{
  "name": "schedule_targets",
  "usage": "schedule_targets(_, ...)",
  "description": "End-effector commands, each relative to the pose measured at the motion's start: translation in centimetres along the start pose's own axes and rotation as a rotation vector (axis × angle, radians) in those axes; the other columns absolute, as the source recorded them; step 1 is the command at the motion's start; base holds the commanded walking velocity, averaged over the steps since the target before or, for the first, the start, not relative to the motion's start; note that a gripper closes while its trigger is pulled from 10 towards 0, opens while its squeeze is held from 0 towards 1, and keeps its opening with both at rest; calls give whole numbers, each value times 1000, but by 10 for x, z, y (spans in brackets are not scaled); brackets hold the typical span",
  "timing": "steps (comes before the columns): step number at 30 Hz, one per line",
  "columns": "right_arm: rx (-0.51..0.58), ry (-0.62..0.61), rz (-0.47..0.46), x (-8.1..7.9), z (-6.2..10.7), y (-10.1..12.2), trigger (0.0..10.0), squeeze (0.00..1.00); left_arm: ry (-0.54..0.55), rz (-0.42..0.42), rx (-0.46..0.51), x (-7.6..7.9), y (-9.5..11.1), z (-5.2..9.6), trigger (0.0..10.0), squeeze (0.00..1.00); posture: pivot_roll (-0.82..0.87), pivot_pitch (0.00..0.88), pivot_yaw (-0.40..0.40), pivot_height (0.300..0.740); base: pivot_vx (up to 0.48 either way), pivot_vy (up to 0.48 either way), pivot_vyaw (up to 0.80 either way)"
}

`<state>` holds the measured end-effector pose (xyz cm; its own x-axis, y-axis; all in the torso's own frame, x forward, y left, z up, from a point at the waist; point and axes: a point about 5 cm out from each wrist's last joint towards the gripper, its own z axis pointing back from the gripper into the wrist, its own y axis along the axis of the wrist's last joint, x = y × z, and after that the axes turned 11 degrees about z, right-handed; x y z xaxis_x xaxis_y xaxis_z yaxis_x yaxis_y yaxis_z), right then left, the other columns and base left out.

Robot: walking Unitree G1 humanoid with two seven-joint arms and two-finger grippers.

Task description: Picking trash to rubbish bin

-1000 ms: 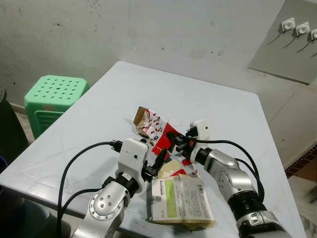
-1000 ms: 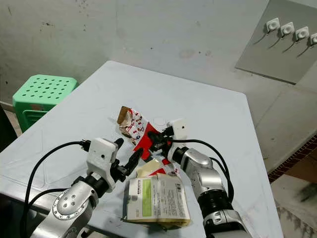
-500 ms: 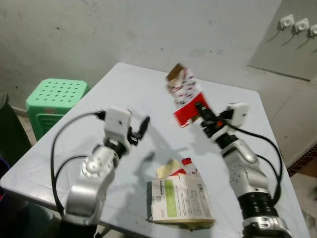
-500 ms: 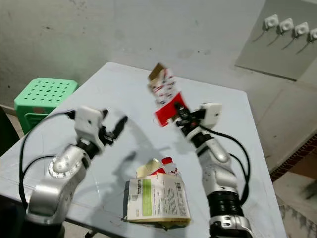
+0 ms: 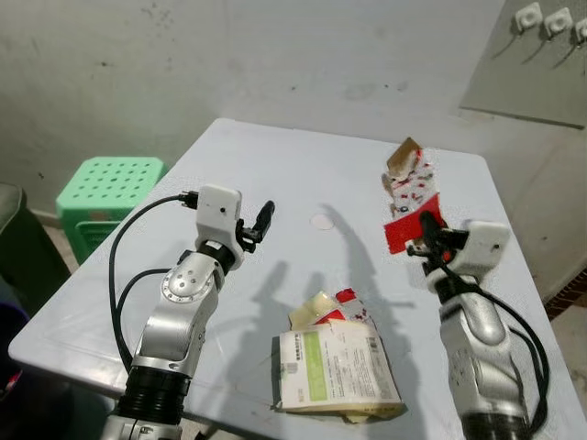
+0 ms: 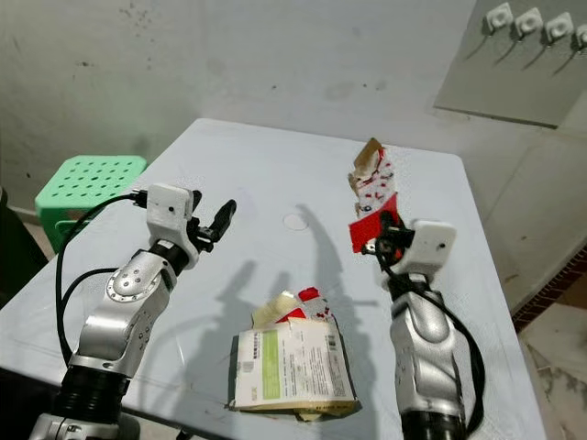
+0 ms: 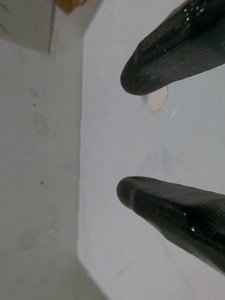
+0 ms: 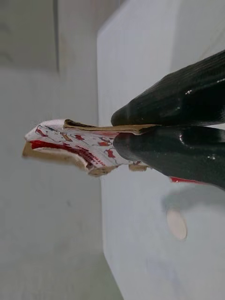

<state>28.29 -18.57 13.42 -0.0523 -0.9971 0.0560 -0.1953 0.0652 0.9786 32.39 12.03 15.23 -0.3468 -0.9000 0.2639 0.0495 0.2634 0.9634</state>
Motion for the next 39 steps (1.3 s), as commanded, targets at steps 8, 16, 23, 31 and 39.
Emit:
schedule_targets(8, 16, -72, 89, -6, 26, 11, 10000, 0, 14, 13, 27, -12, -13, 27, 10000, 0, -107, 0, 19, 740, 0, 0, 0)
schedule_targets(16, -22, -70, 138, -10, 34, 9, 10000, 0, 49, 22, 94, -19, -7, 30, 10000, 0, -102, 0, 6, 740, 0, 0, 0)
schedule_targets(23, -34, -66, 148, -10, 24, 8, 10000, 0, 64, 2, 123, -18, 0, 22, 10000, 0, -77, 0, -9, 740, 0, 0, 686)
schedule_targets(31, -52, -47, 176, -8, 23, 3, 10000, 0, 79, -44, 110, -25, 0, 18, 10000, 0, -70, 0, -13, 740, 0, 0, 800)
schedule_targets(39, -60, -36, 192, -7, 23, 1, 10000, 0, 65, -36, 83, -23, -7, 17, 10000, 0, -75, 0, -10, 740, 0, 0, 800)
